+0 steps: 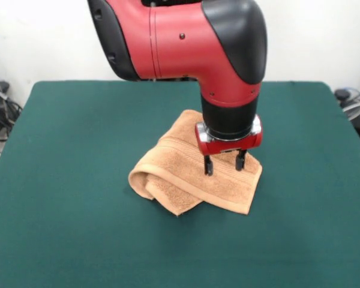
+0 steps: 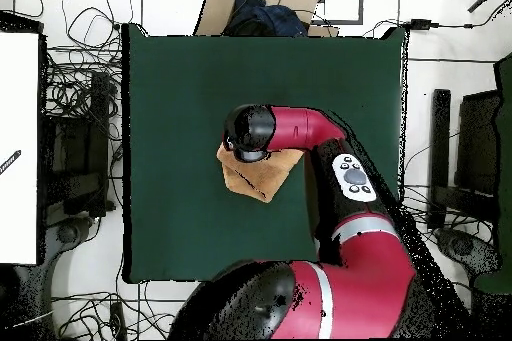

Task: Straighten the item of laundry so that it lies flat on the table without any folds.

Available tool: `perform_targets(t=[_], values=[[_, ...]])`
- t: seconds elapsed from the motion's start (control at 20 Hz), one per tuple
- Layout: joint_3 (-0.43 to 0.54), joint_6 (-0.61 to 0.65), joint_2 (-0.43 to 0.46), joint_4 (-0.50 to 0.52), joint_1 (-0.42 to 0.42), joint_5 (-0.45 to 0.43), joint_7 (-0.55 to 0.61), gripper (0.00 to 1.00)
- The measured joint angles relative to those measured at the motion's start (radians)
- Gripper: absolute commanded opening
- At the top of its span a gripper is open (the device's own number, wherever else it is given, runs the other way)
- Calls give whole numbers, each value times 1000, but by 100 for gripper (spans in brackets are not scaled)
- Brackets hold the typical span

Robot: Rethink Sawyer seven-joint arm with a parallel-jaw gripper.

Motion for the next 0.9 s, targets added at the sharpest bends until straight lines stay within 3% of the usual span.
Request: perform_targets(t=[0.8, 0.85, 0.9], values=[[0, 0, 3, 0, 0, 0, 0, 100], [0, 0, 3, 0, 0, 0, 0, 0], [0, 0, 3, 0, 0, 0, 0, 0]])
